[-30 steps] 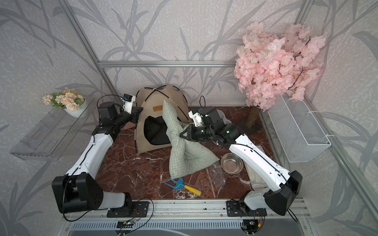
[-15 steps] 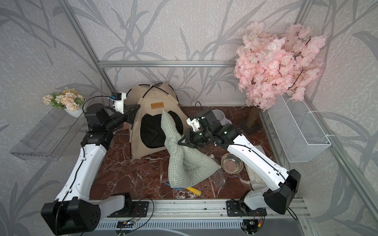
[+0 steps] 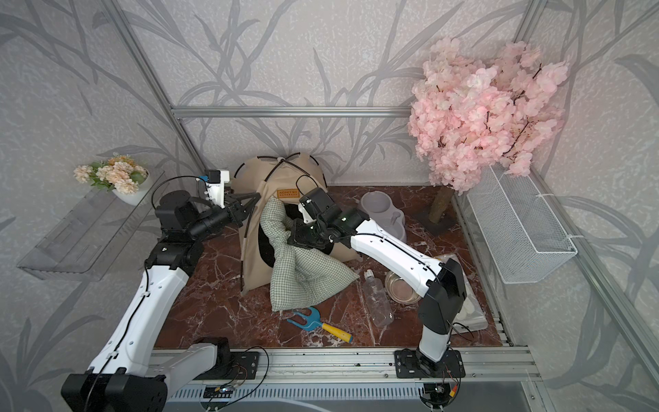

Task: Place the cushion in the tent.

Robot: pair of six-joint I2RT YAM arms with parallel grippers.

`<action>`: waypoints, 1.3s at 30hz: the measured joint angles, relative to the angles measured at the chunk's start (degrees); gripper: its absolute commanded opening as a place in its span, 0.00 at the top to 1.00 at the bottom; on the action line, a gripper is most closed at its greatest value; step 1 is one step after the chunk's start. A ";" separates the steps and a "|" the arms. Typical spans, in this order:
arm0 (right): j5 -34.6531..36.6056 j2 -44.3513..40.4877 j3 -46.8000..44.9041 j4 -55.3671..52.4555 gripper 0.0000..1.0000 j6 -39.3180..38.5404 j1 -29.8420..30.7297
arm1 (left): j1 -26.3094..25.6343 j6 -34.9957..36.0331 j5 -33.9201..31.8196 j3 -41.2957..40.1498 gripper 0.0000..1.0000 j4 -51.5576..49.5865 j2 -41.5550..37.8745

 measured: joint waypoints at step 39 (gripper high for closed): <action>16.35 18.91 9.53 13.07 0.98 -6.67 -1.40 | -1.97 -9.03 6.78 -6.75 1.00 7.32 4.44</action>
